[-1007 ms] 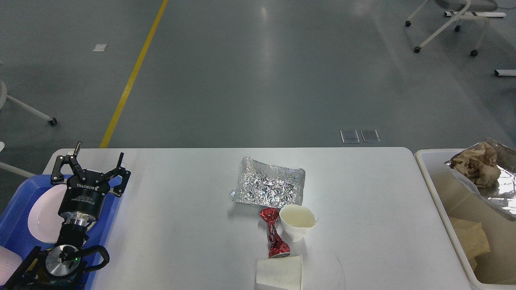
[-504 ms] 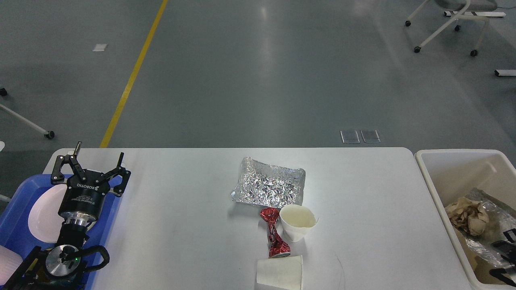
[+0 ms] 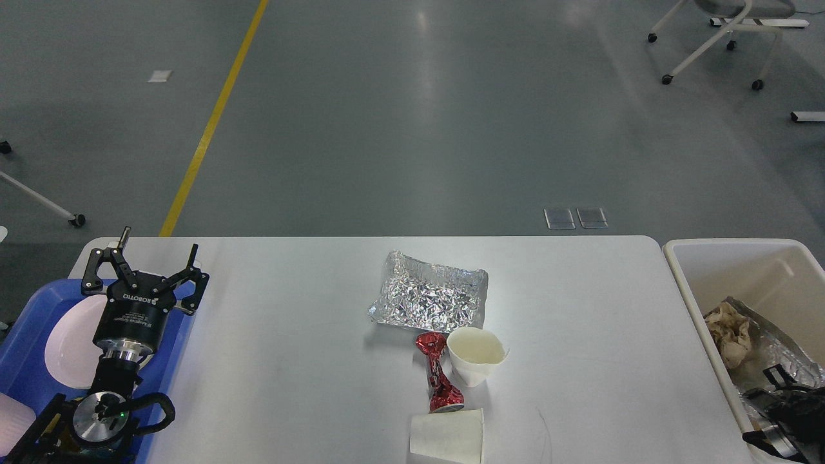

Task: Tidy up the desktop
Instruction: 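Tip the foil package into the bin and release, then raise the right gripper out of the bin and swing toward the table center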

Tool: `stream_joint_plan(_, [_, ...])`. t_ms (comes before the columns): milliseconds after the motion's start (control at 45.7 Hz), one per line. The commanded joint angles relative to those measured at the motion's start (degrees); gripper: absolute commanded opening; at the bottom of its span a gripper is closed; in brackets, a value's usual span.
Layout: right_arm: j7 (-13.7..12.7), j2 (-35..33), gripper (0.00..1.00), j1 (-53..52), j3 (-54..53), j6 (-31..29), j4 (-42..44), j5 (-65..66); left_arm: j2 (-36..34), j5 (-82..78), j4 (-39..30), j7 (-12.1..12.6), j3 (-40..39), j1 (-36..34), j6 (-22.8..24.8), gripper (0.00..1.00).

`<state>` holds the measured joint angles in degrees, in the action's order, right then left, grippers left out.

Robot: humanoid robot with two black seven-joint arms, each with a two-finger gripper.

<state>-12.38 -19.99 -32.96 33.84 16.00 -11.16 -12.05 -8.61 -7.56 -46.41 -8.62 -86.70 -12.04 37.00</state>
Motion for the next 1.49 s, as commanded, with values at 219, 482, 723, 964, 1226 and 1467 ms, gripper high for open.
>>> stream_joint_plan(219, [0.0, -0.9, 1.0, -0.7, -0.3, -0.2, -0.6, 0.0, 0.0, 0.0, 0.0, 0.0, 0.0, 0.0, 0.0, 0.96])
stream_joint_plan(482, [0.0, -1.4, 1.0, -1.8, 0.0, -0.8, -0.8, 0.2, 0.0, 0.0, 0.0, 0.0, 0.0, 0.0, 0.0, 0.96])
stream_joint_plan(723, [0.0, -8.9, 1.0, -9.1, -0.2, -3.0, -9.9, 10.3, 0.0, 0.0, 0.0, 0.0, 0.0, 0.0, 0.0, 0.96])
stream_joint_plan(964, [-0.5, -18.4, 1.0, -25.0, 0.7, -16.5, -24.5, 30.1, 0.0, 0.0, 0.0, 0.0, 0.0, 0.0, 0.0, 0.96])
stream_joint_plan(1226, [-0.4, -18.3, 1.0, -53.1, 21.7, -37.1, -37.0, 34.6, 0.0, 0.0, 0.0, 0.1, 0.0, 0.0, 0.0, 0.96])
stream_joint_plan(1467, [-0.5, -8.5, 1.0, -78.3, 32.1, -54.1, -53.1, 31.1, 0.0, 0.0, 0.0, 0.0, 0.0, 0.0, 0.0, 0.96])
